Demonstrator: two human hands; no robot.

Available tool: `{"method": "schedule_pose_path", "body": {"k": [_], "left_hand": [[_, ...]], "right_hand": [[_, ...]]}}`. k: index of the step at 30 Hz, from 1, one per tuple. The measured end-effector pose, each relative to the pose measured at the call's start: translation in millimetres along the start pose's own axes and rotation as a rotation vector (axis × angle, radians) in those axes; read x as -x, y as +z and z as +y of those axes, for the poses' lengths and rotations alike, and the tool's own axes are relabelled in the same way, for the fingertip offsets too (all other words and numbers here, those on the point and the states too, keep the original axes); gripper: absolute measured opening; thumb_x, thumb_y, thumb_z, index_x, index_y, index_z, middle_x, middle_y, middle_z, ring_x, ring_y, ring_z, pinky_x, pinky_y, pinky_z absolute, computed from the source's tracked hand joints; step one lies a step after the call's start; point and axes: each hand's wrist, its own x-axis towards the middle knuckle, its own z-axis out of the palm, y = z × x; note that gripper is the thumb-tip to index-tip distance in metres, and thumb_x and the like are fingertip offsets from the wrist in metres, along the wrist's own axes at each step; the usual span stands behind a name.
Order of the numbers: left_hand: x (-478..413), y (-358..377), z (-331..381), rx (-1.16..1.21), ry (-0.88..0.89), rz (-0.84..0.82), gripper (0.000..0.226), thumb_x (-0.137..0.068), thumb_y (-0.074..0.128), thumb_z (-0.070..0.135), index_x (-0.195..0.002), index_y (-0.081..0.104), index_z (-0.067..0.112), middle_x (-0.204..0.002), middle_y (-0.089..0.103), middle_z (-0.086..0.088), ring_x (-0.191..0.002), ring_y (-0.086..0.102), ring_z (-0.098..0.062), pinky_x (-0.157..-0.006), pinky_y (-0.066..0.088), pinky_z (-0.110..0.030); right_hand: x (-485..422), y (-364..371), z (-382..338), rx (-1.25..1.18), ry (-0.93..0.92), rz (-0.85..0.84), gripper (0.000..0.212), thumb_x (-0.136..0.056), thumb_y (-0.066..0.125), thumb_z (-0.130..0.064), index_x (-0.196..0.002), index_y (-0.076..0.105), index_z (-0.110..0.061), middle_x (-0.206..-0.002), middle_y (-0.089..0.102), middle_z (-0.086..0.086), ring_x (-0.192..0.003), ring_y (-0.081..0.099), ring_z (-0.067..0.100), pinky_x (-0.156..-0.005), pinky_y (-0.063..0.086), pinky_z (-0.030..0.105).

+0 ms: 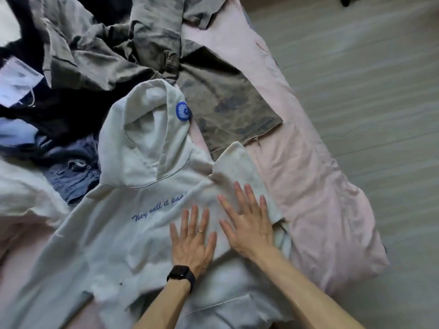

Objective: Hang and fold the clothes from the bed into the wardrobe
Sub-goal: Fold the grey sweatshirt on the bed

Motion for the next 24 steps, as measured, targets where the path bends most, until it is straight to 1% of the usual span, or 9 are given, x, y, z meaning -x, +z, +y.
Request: {"method": "schedule_pose_path", "body": {"k": [1,4,6,8,10,14,18,21,24], "left_hand": [[13.5,6.7,-26.1,-0.019,-0.076,-0.023,0.068,-0.095,0.005,0.062,-0.157,0.001,0.034,-0.166,-0.007,0.002,-0.150,-0.020,-0.014,-0.119,-0.008,-0.057],[40.1,13.2,-80.4,-0.092,-0.135,-0.086,0.065,-0.094,0.005,0.066,-0.155,-0.005,0.044,-0.165,-0.014,0.005,-0.151,-0.020,-0.018,-0.117,-0.018,-0.052],[49.7,11.1,-106.7,-0.094,-0.188,-0.130,0.063,-0.093,-0.002,0.069,-0.149,-0.022,0.049,-0.161,-0.030,0.010,-0.148,-0.029,-0.017,-0.113,-0.025,-0.051],[59.6,9.4,-122.0,-0.052,-0.250,-0.133,0.062,-0.096,0.003,0.066,-0.146,-0.028,0.049,-0.157,-0.037,0.012,-0.147,-0.032,-0.018,-0.113,-0.023,-0.053],[71.9,6.3,-134.4,0.028,-0.294,-0.098,0.060,-0.100,0.013,0.059,-0.148,-0.022,0.047,-0.159,-0.031,0.010,-0.149,-0.025,-0.020,-0.115,-0.019,-0.053],[92.7,-2.3,-155.8,0.179,-0.345,-0.068,0.059,-0.103,0.023,0.048,-0.155,-0.003,0.043,-0.165,-0.016,0.006,-0.152,-0.015,-0.017,-0.116,-0.020,-0.047],[143.0,-7.9,-215.0,0.423,-0.600,0.097,0.062,-0.099,0.044,0.044,-0.157,0.022,0.035,-0.167,0.006,0.002,-0.154,0.006,-0.020,-0.122,0.003,-0.047],[193.3,-0.9,-279.9,0.497,-0.793,0.203,0.063,-0.095,0.057,0.037,-0.153,0.035,0.029,-0.164,0.019,-0.003,-0.150,0.022,-0.025,-0.121,0.013,-0.048],[236.0,9.3,-334.5,0.525,-0.950,0.253,0.065,-0.086,0.070,0.029,-0.146,0.048,0.021,-0.158,0.033,-0.010,-0.137,0.042,-0.035,-0.114,0.028,-0.057]], "right_hand": [[-1.3,8.9,3.8,0.055,-0.043,-0.084,0.066,-0.093,0.043,-0.058,-0.155,0.034,-0.037,-0.167,0.015,0.009,-0.154,0.013,0.031,-0.119,0.019,0.058],[6.6,22.1,22.4,0.183,-0.011,-0.221,0.072,-0.091,0.034,-0.065,-0.156,0.031,-0.034,-0.167,0.013,0.012,-0.153,0.008,0.039,-0.120,0.012,0.061],[4.3,24.6,13.5,0.254,0.090,-0.261,0.074,-0.087,0.044,-0.055,-0.156,0.031,-0.032,-0.167,0.013,0.015,-0.152,0.009,0.045,-0.117,0.010,0.064],[-1.8,21.1,-13.0,0.302,0.222,-0.369,0.084,-0.083,0.053,-0.049,-0.159,0.022,-0.030,-0.167,0.000,0.018,-0.150,0.000,0.048,-0.115,0.011,0.066],[-6.2,15.1,-50.3,0.321,0.199,-0.429,0.089,-0.081,0.055,-0.047,-0.160,0.020,-0.026,-0.166,-0.006,0.019,-0.151,-0.003,0.046,-0.117,0.015,0.064],[-6.5,6.1,-131.0,0.281,-0.081,-0.459,0.080,-0.084,0.060,-0.040,-0.156,0.032,-0.024,-0.167,0.006,0.016,-0.153,0.006,0.040,-0.118,0.021,0.056],[-7.3,25.5,-237.4,0.202,-0.313,-0.420,0.070,-0.088,0.062,-0.032,-0.152,0.041,-0.013,-0.163,0.021,0.020,-0.152,0.018,0.039,-0.119,0.025,0.051],[-2.8,50.9,-321.1,0.224,-0.452,-0.494,0.069,-0.093,0.053,-0.036,-0.155,0.032,-0.014,-0.166,0.016,0.016,-0.154,0.012,0.033,-0.123,0.017,0.043],[3.9,73.3,-384.2,0.201,-0.557,-0.515,0.066,-0.095,0.052,-0.035,-0.154,0.033,-0.015,-0.166,0.017,0.014,-0.153,0.012,0.031,-0.123,0.018,0.041]]}}
